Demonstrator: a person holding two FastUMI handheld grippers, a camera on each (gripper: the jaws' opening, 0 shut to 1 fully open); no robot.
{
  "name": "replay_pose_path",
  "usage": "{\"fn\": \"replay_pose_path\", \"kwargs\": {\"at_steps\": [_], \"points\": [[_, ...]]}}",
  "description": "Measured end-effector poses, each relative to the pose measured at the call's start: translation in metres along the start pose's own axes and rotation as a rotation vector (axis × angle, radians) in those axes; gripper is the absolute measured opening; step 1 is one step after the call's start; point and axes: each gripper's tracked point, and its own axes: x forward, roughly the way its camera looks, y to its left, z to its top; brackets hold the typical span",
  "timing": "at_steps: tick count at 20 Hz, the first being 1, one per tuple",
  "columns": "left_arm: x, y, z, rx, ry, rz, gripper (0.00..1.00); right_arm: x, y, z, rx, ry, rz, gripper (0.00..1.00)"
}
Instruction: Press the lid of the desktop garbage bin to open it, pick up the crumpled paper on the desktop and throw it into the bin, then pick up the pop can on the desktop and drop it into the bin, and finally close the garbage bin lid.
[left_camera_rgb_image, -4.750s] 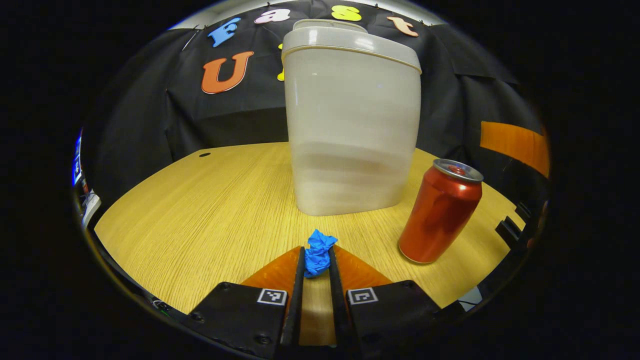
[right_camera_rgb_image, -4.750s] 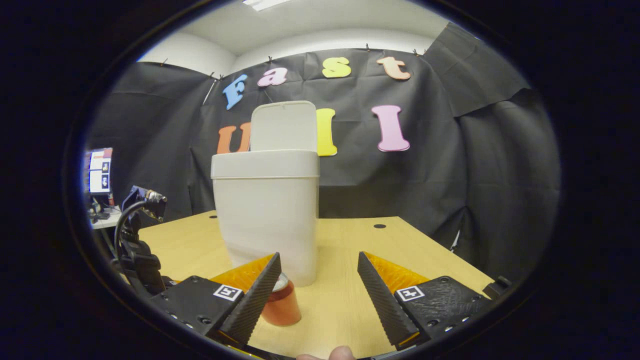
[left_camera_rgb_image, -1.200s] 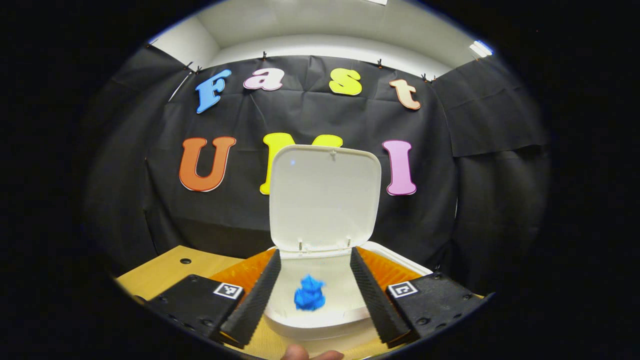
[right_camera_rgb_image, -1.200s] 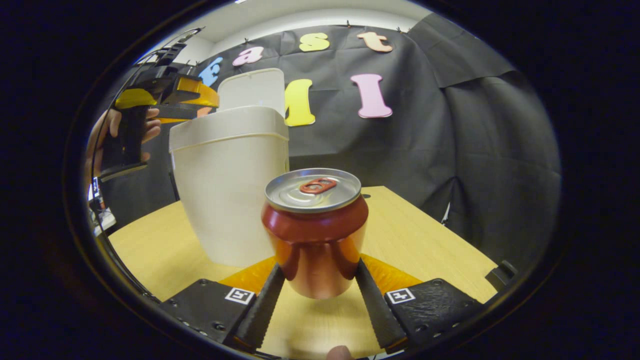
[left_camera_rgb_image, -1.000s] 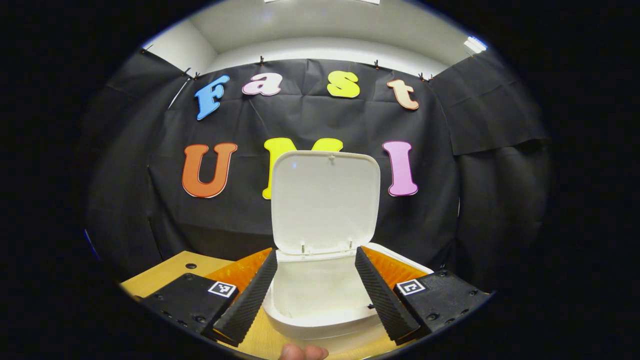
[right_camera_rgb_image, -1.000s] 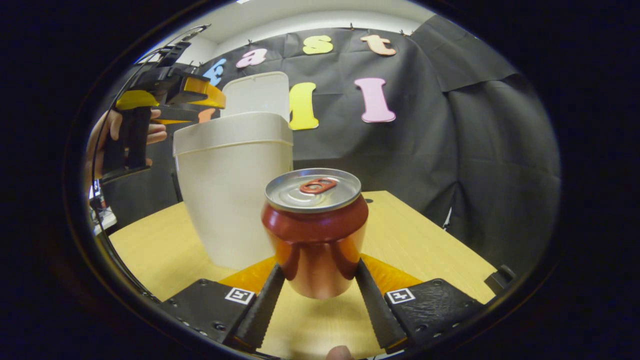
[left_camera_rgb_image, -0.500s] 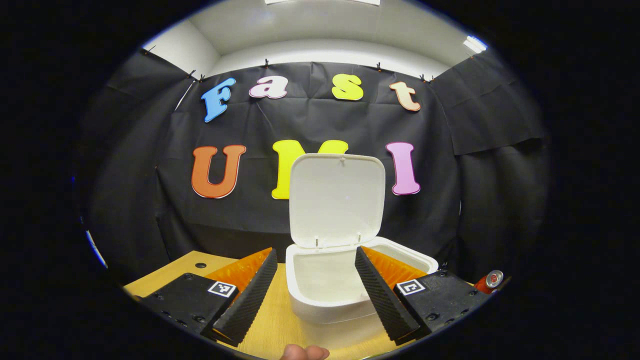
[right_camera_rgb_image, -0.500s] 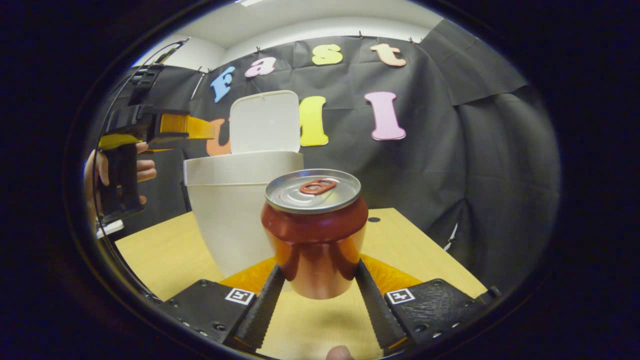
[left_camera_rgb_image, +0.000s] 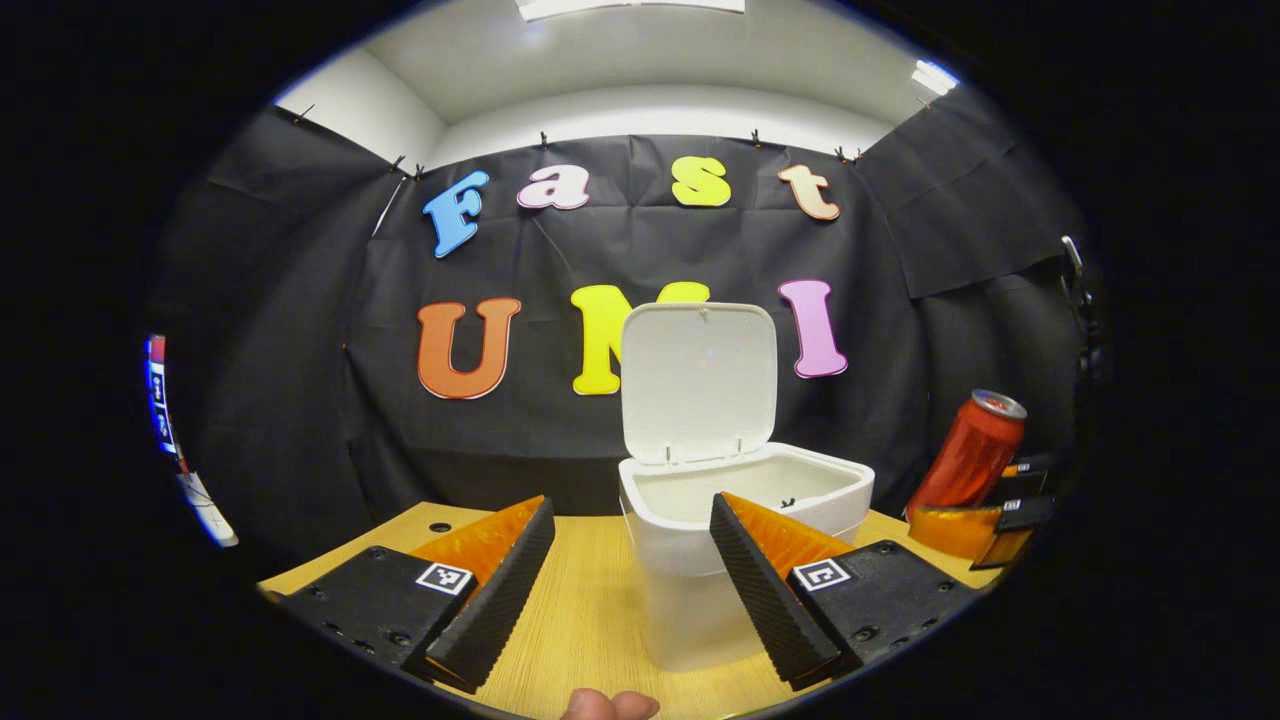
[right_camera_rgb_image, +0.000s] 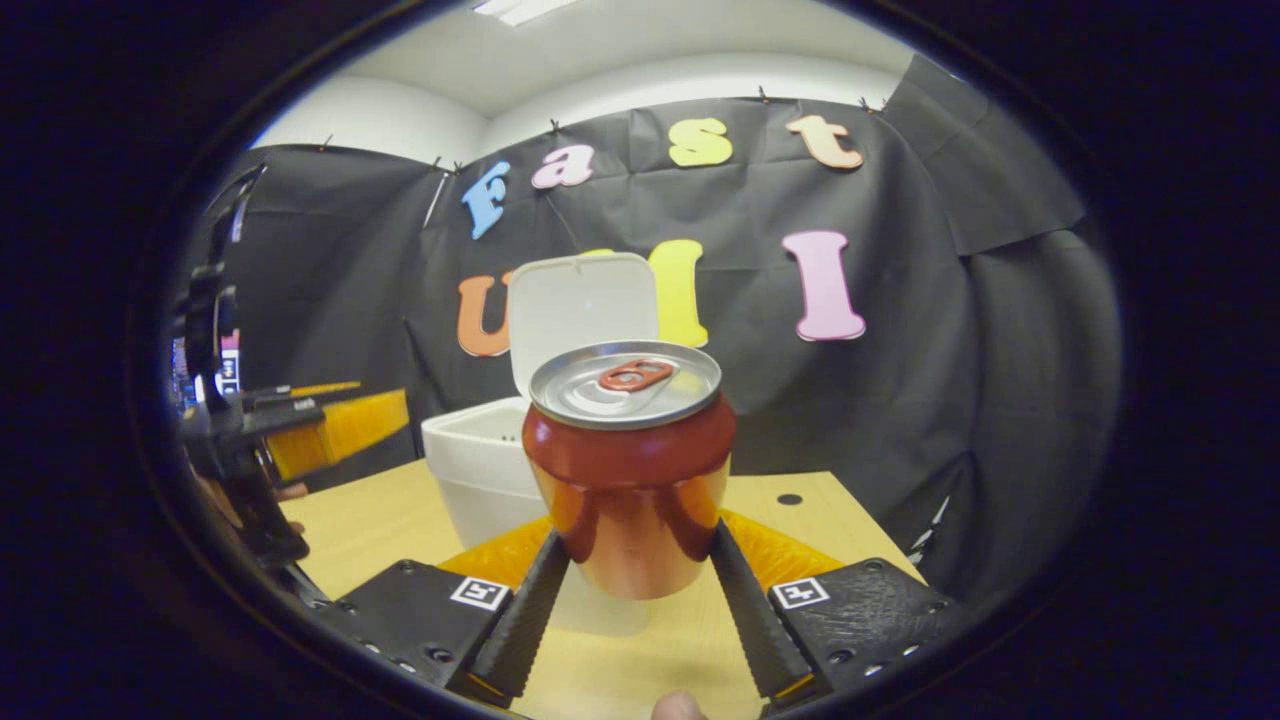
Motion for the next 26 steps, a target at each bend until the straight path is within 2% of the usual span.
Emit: {"fn": "replay_pose_path", "kwargs": {"at_steps": [3,8,13,18,26], "points": [[-0.017,0.008,-0.019,-0.011,0.029,0.020,1.00,0.013,0.014,0.032,-0.033,-0.043,0.030,0.80],[-0.032,0.030,-0.036,-0.025,0.075,0.055,1.00,0.040,0.045,0.052,-0.068,-0.049,0.070,0.80],[-0.042,0.053,-0.040,0.005,0.084,0.097,1.00,0.095,0.052,0.087,-0.116,-0.077,0.043,0.80],[-0.047,0.065,-0.048,-0.021,0.103,0.125,1.00,0.146,0.058,0.075,-0.111,0.013,0.038,0.80],[-0.046,0.061,-0.045,-0.020,0.101,0.119,1.00,0.152,0.066,0.069,-0.125,0.049,0.047,0.80]]}}
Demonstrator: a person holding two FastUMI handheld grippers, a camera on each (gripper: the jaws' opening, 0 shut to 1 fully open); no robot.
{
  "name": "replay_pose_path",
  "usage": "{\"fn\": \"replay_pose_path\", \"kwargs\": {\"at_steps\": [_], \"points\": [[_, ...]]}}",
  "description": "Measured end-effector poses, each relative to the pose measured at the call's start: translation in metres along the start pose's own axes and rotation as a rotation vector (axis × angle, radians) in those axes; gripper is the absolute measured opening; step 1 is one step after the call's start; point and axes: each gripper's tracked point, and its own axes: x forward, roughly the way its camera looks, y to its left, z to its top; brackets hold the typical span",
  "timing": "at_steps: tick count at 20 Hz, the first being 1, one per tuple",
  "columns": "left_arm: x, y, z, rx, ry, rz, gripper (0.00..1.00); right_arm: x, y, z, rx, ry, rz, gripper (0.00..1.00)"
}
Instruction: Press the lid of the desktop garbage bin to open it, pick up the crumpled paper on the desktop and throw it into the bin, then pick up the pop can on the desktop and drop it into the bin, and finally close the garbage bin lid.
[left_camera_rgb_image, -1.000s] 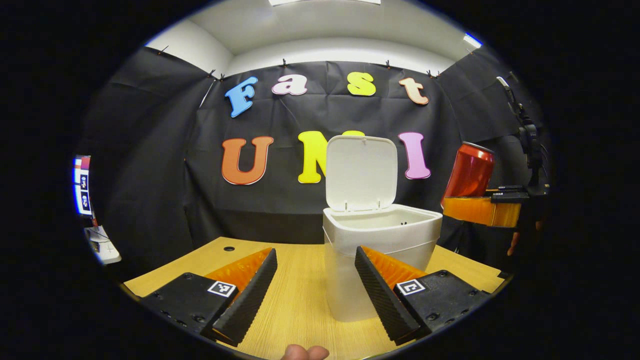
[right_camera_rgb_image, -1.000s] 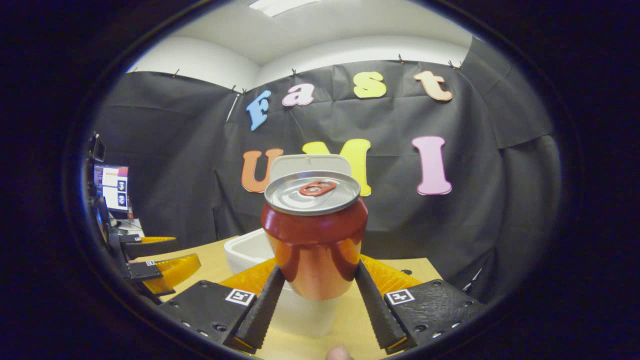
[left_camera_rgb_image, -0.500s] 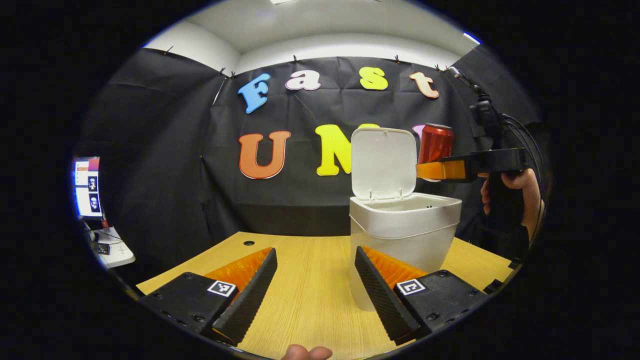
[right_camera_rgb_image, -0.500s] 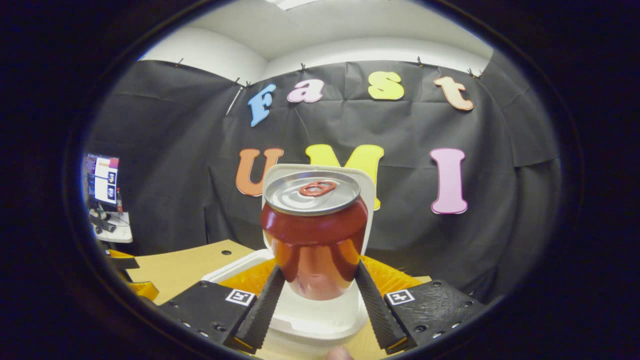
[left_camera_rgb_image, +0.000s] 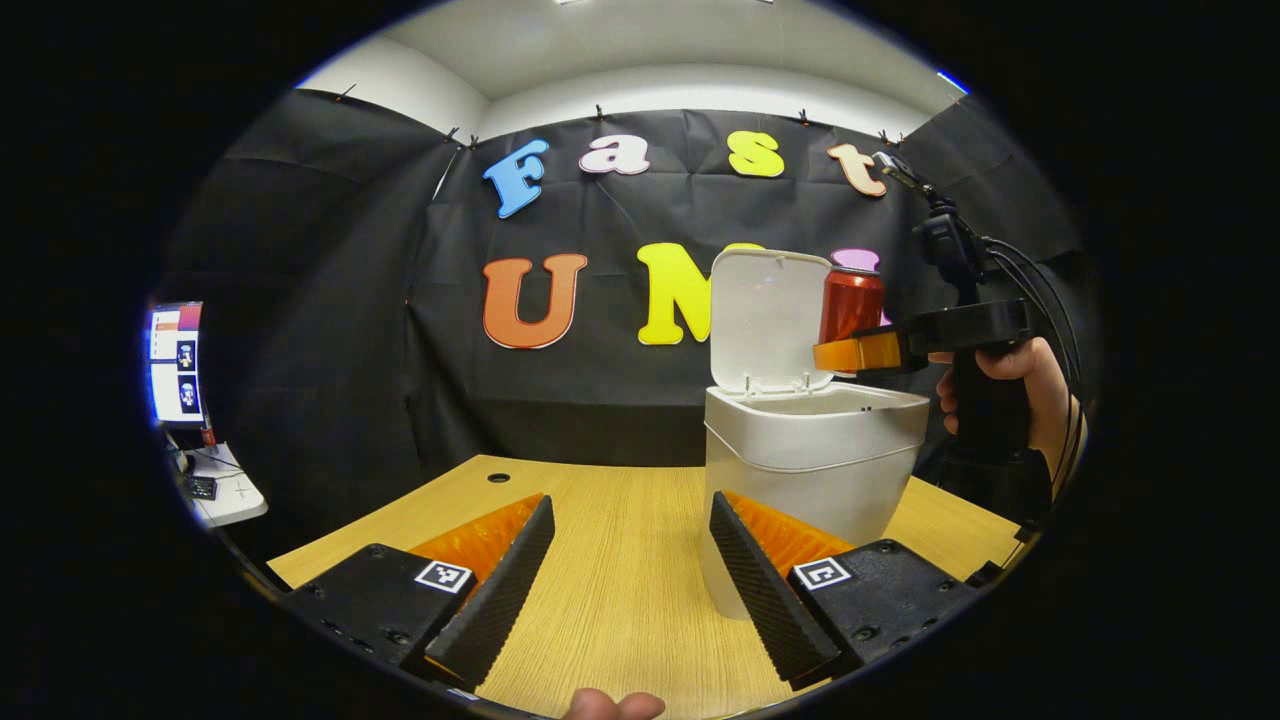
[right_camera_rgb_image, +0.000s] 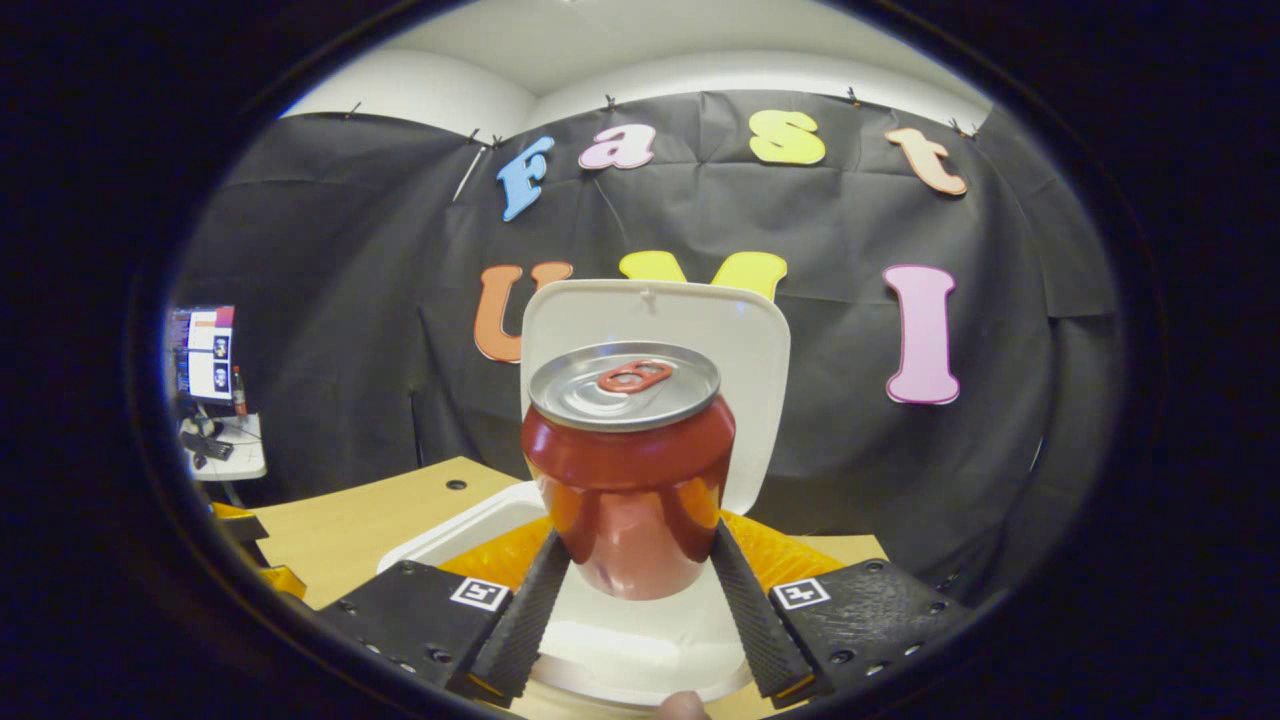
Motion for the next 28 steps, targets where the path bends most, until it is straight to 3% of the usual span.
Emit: {"fn": "replay_pose_path", "kwargs": {"at_steps": [9,11,15,21,24,25,26,28], "points": [[-0.003,-0.001,0.006,-0.018,-0.019,0.001,1.00,-0.005,0.005,0.001,0.010,0.009,0.018,0.82],[-0.002,-0.002,0.005,-0.019,-0.017,-0.003,1.00,-0.009,0.004,0.009,0.004,-0.012,0.010,0.91],[0.001,-0.001,0.002,-0.033,-0.009,-0.003,1.00,-0.017,0.001,0.044,0.005,-0.115,-0.017,0.96],[0.011,-0.006,0.001,-0.052,-0.005,-0.027,1.00,-0.011,-0.002,0.109,0.033,-0.243,-0.057,0.94],[0.020,-0.005,0.004,-0.042,-0.017,-0.026,1.00,-0.005,-0.003,0.144,-0.020,-0.328,-0.091,0.92],[0.023,-0.004,0.003,-0.043,-0.019,-0.028,1.00,-0.002,-0.001,0.152,-0.035,-0.353,-0.101,0.96],[0.025,-0.004,0.000,-0.051,-0.017,-0.031,1.00,0.005,0.001,0.160,-0.026,-0.375,-0.095,0.92],[0.030,-0.001,-0.003,-0.065,-0.008,-0.033,1.00,0.017,-0.003,0.174,0.030,-0.406,-0.098,0.94]]}}
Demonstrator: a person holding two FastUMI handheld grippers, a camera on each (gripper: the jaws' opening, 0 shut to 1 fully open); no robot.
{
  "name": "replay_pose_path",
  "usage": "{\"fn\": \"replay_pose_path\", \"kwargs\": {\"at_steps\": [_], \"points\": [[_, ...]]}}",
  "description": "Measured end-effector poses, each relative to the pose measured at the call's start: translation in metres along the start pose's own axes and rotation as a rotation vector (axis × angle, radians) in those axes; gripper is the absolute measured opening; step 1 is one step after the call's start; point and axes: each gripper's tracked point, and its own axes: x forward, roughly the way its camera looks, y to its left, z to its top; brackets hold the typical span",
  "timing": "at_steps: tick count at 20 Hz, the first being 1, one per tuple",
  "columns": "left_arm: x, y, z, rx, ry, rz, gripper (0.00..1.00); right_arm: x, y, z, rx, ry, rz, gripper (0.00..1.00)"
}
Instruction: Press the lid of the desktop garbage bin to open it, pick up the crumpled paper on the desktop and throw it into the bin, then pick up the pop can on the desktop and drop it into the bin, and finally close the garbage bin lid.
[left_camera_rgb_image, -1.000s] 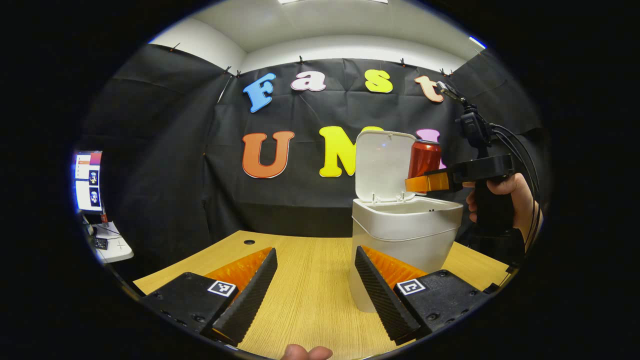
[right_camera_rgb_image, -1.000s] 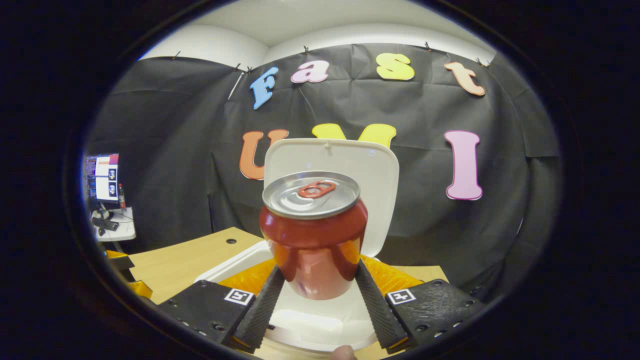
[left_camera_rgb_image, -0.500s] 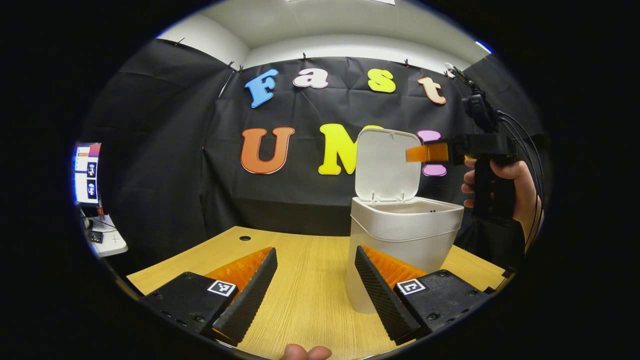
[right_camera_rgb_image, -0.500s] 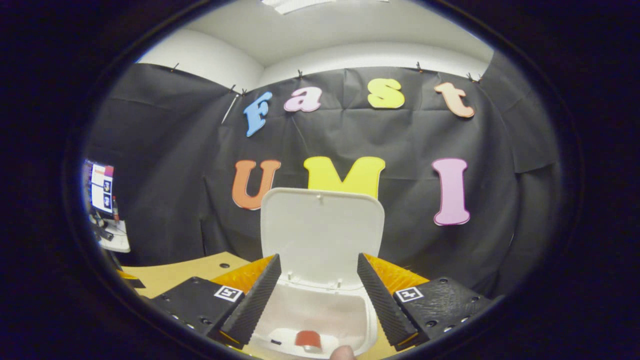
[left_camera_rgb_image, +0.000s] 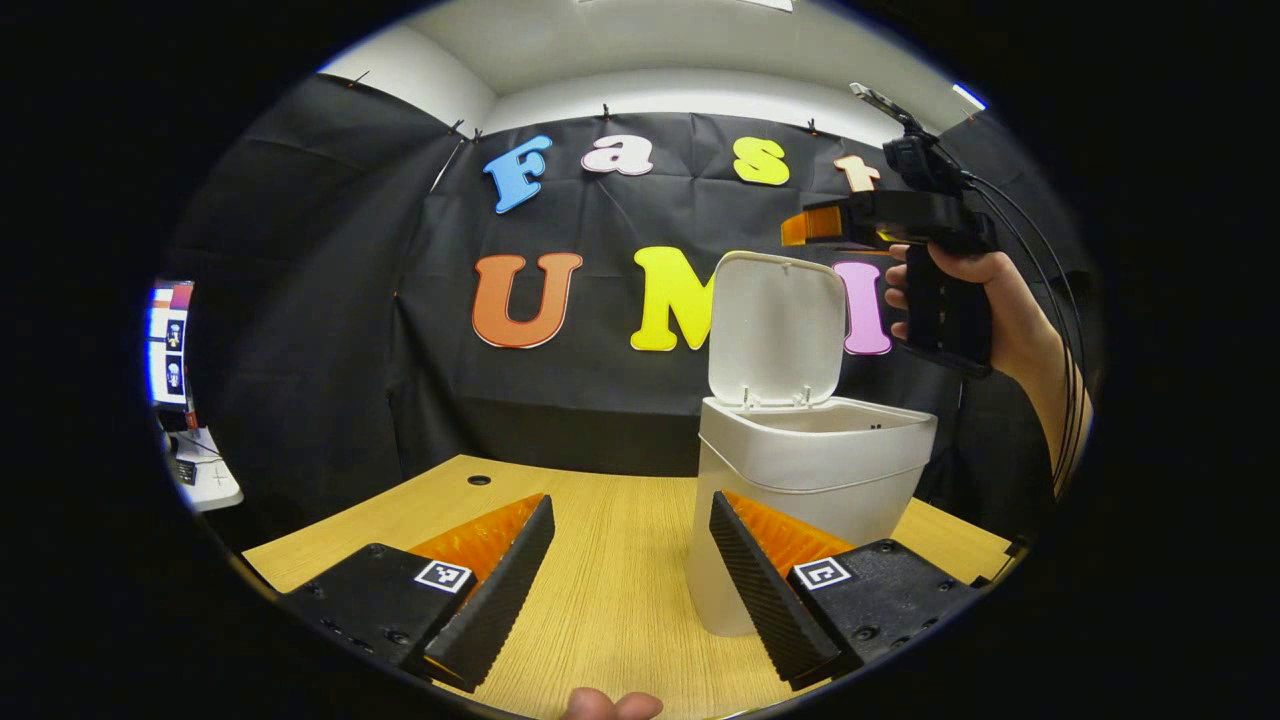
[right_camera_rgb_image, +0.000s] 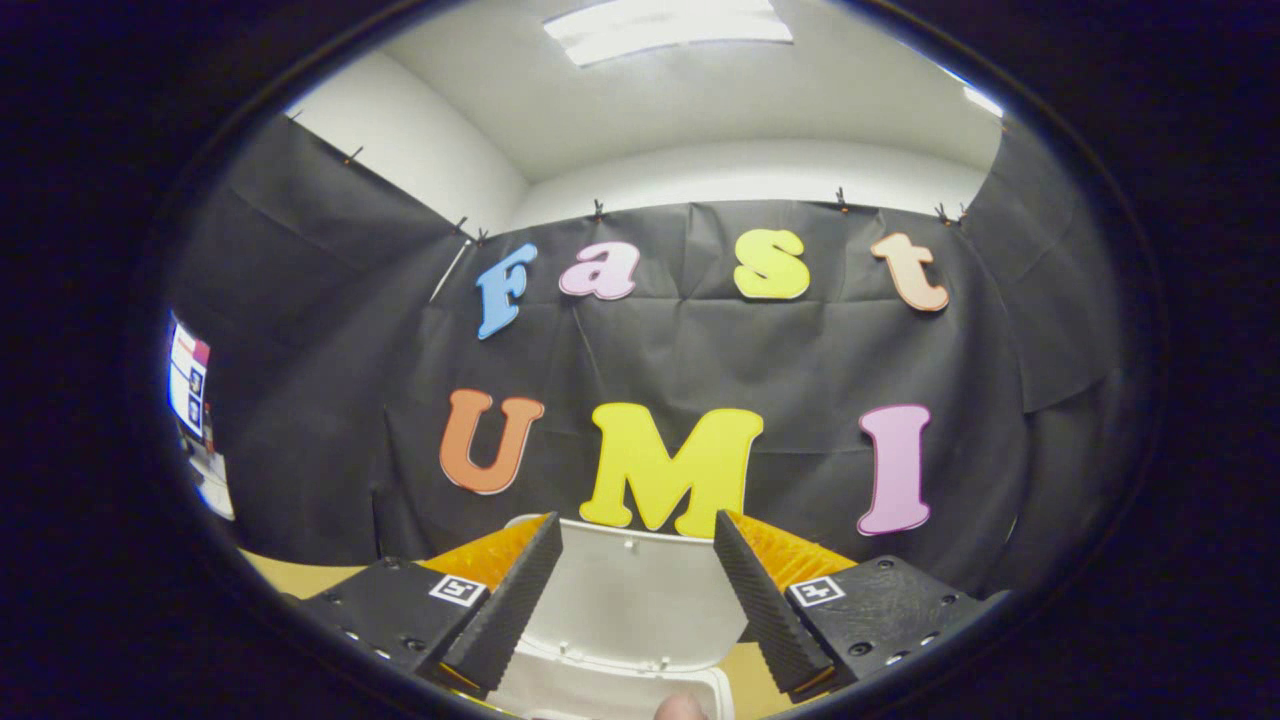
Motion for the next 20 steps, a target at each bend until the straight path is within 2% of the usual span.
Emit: {"fn": "replay_pose_path", "kwargs": {"at_steps": [1,2,6,10,20], "points": [[0.002,0.001,-0.001,-0.002,0.004,0.001,1.00,0.008,-0.005,0.004,0.011,-0.015,-0.017,0.96],[0.003,0.004,-0.002,0.001,0.005,0.004,1.00,0.015,-0.009,0.005,0.014,-0.025,-0.027,0.93],[0.008,0.015,-0.005,0.010,0.006,0.025,1.00,0.034,-0.007,0.000,0.047,-0.025,-0.018,0.96],[0.011,0.017,-0.007,0.004,0.009,0.029,1.00,0.041,-0.004,-0.005,0.044,-0.028,-0.011,0.94],[0.010,0.015,-0.007,0.016,0.003,0.023,1.00,0.042,-0.008,-0.024,0.085,0.052,-0.009,0.94]]}}
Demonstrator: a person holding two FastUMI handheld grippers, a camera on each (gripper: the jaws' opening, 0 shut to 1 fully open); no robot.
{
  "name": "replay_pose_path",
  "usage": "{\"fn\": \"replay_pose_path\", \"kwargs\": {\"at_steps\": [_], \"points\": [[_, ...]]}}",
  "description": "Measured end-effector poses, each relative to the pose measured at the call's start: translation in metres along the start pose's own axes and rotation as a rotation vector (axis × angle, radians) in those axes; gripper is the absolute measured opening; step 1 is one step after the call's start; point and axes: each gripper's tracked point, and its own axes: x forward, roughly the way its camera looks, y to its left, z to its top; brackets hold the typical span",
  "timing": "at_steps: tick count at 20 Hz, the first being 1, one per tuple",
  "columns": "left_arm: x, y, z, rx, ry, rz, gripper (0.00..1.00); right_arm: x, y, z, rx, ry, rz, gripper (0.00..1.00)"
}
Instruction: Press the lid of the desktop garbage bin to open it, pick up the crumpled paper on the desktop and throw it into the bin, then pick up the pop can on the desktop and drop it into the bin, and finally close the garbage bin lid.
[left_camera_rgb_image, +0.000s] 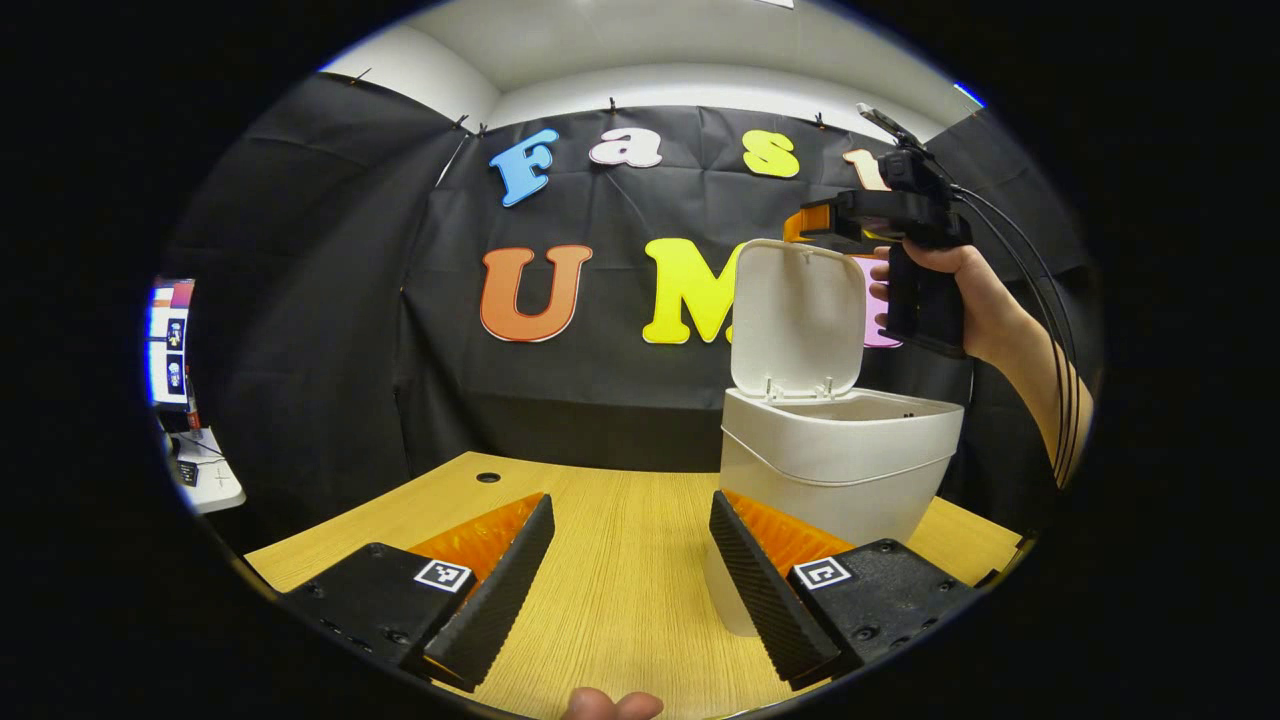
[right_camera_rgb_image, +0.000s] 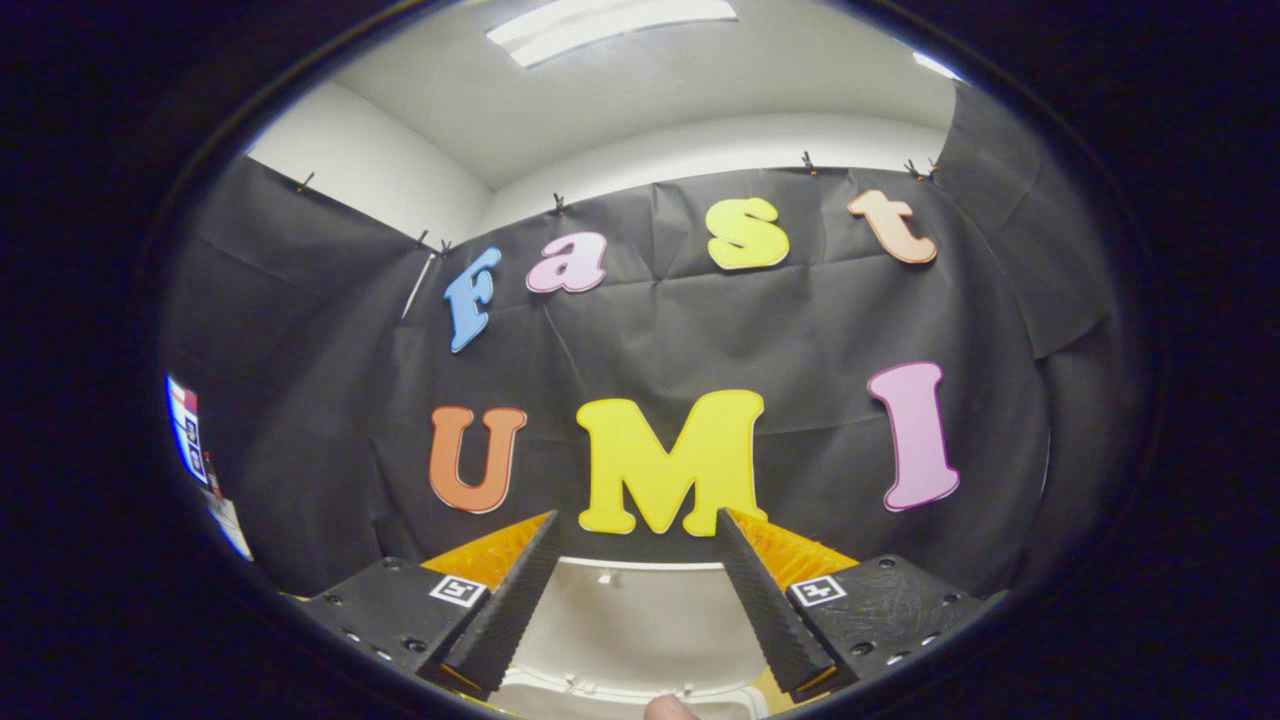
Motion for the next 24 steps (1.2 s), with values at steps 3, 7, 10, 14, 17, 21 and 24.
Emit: {"fn": "replay_pose_path", "kwargs": {"at_steps": [3,7,10,14,17,21,24], "points": [[-0.003,0.001,0.003,0.005,-0.010,0.011,1.00,-0.010,0.002,0.000,0.011,0.025,0.010,0.95],[-0.011,0.001,0.008,-0.005,-0.023,0.029,1.00,-0.034,0.004,-0.004,0.000,0.073,0.022,0.96],[-0.020,-0.009,0.009,-0.010,-0.029,0.023,1.00,-0.059,0.005,-0.007,0.012,0.116,0.033,0.96],[-0.030,-0.024,0.012,0.002,-0.038,0.008,1.00,-0.094,0.005,-0.020,0.025,0.183,0.055,0.94],[-0.038,-0.032,0.012,0.003,-0.041,0.008,1.00,-0.117,0.008,-0.046,0.038,0.270,0.089,0.95],[-0.047,-0.038,0.011,0.014,-0.048,0.011,1.00,-0.143,0.004,-0.076,0.049,0.327,0.098,0.97],[-0.052,-0.041,0.007,0.013,-0.046,0.016,1.00,-0.158,0.005,-0.098,0.033,0.349,0.101,0.96]]}}
